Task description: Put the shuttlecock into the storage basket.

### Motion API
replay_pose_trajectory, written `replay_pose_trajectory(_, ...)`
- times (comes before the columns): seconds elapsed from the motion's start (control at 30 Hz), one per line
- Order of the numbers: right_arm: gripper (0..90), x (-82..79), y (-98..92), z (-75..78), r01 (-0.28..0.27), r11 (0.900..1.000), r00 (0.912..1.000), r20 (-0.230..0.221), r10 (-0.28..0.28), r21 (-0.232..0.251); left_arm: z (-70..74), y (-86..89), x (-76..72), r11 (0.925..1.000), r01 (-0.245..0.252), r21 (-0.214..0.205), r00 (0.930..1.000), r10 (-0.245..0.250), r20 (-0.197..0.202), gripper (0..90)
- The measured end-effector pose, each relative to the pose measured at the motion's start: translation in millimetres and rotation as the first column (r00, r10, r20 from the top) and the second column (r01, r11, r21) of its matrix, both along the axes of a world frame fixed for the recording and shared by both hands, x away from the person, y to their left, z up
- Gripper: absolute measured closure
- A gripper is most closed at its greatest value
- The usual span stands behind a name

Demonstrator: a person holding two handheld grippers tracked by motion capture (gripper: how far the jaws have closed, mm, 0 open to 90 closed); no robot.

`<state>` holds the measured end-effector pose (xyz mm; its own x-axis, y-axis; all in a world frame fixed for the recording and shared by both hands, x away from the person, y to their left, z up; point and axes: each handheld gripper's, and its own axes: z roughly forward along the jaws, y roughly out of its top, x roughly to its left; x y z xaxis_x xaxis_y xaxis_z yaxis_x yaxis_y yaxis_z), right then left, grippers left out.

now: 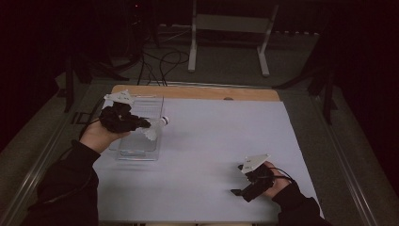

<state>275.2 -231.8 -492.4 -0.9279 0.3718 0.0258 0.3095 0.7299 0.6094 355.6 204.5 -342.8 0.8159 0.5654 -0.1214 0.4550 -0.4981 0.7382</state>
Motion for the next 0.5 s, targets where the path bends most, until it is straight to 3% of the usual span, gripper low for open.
replay_pose_trajectory(0.33, 9.6, -0.8, -0.9, -1.4, -0.004, 0.9999, 1.0, 0.003, 0.004, 0.011, 1.7, 8.5, 4.9, 0.9983, -0.055, 0.019, 0.9981, 0.054, 0.029, 90.0)
replay_pose_trajectory(0.5, 9.7, -1.8, -1.3, -1.8, 0.002, 0.9997, 1.0, 0.003, -0.002, 0.026, -2.6, 13.4, 7.0, 0.9949, -0.101, -0.001, 0.9938, 0.101, 0.046, 90.0)
